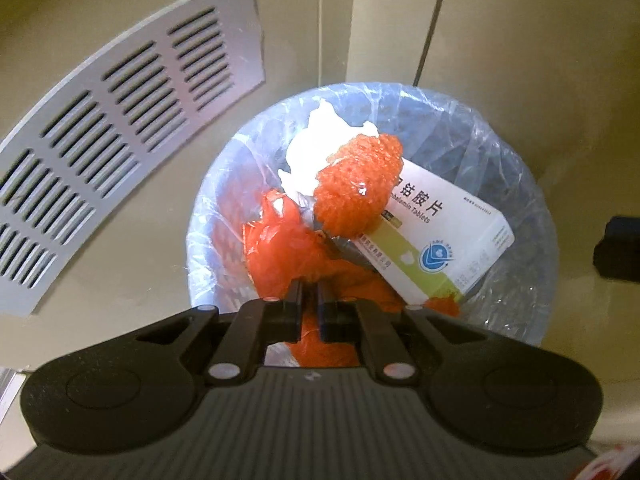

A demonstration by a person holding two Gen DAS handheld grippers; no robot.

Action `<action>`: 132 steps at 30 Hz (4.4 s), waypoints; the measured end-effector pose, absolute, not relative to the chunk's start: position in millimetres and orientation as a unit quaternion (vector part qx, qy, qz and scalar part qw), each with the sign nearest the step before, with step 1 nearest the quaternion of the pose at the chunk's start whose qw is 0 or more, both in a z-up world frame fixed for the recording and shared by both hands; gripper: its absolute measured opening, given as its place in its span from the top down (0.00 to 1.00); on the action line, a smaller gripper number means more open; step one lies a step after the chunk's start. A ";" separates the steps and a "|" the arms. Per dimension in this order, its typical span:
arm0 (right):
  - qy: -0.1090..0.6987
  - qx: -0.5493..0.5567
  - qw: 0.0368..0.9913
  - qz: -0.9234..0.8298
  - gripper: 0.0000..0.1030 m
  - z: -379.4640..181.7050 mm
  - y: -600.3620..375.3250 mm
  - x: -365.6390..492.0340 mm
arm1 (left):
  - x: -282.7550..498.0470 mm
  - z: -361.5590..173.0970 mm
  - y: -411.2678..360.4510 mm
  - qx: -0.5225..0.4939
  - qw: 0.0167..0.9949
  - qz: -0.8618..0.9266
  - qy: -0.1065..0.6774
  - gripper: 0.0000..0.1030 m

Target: Collect trash

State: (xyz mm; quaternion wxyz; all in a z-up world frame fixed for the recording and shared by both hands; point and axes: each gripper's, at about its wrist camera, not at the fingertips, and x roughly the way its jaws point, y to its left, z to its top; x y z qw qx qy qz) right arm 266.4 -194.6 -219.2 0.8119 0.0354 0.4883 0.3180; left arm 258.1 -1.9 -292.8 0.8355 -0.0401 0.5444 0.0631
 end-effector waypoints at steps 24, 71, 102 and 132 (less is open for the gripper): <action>0.459 0.038 0.826 0.323 0.34 -117.9 -222.0 190.8 | 127.8 -96.9 -30.9 -0.064 0.886 0.094 0.449 0.59; 0.418 0.020 0.861 0.288 0.32 31.7 -257.1 -38.5 | -78.5 40.0 -73.9 -0.063 0.908 0.045 0.413 0.34; 0.419 0.021 0.860 0.290 0.32 32.7 -266.4 -45.9 | -87.8 44.1 -80.1 -0.062 0.909 0.034 0.412 0.34; 0.419 0.020 0.861 0.289 0.32 32.7 -264.3 -46.2 | -84.3 43.7 -81.8 -0.064 0.909 0.034 0.411 0.34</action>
